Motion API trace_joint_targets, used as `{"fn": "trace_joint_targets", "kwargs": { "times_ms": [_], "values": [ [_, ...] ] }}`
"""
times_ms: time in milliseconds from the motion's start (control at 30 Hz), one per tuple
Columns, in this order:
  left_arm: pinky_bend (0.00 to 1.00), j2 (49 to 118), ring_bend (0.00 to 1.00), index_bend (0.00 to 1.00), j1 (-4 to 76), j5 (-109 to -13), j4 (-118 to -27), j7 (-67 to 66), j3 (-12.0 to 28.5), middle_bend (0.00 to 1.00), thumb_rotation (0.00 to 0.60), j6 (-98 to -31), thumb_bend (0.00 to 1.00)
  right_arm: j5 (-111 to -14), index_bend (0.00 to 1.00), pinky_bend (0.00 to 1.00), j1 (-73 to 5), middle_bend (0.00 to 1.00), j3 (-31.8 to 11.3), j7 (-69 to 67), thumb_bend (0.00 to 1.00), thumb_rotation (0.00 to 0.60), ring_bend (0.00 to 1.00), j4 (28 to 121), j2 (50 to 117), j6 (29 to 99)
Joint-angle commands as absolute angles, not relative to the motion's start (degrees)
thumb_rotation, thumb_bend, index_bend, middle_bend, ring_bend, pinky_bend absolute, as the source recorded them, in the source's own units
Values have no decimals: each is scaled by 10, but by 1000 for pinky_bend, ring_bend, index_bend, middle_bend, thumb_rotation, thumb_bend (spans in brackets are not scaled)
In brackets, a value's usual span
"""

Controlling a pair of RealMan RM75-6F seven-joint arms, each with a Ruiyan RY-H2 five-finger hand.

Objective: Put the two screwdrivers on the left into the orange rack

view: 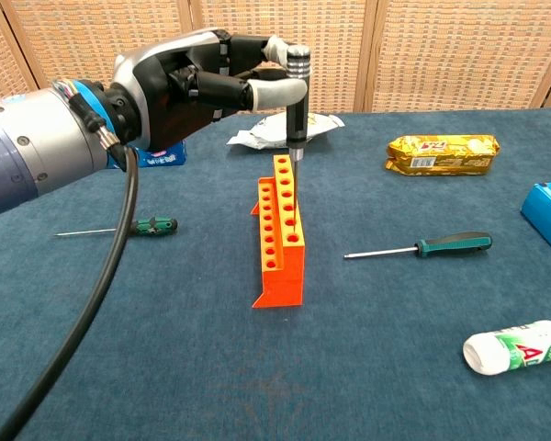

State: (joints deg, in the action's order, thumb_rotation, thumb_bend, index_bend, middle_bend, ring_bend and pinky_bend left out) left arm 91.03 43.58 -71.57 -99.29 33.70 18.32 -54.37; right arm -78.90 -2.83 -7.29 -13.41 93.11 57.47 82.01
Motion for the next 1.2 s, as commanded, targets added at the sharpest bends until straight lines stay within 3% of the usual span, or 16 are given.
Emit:
{"fn": "trace_joint_targets", "kwargs": {
  "times_ms": [33,1200],
  "values": [
    [0,914,0,665,437,-716,-989,335,182,0,600,-544,440,-788,0,0,-28,0,-73,-135,0,600,0,931,574,820],
    [0,965,0,667,439,-721,-925,306,162,0,600,-549,442,-781,0,0,-31,0,-75,-145,0,600,0,926,572,811]
  ]
}}
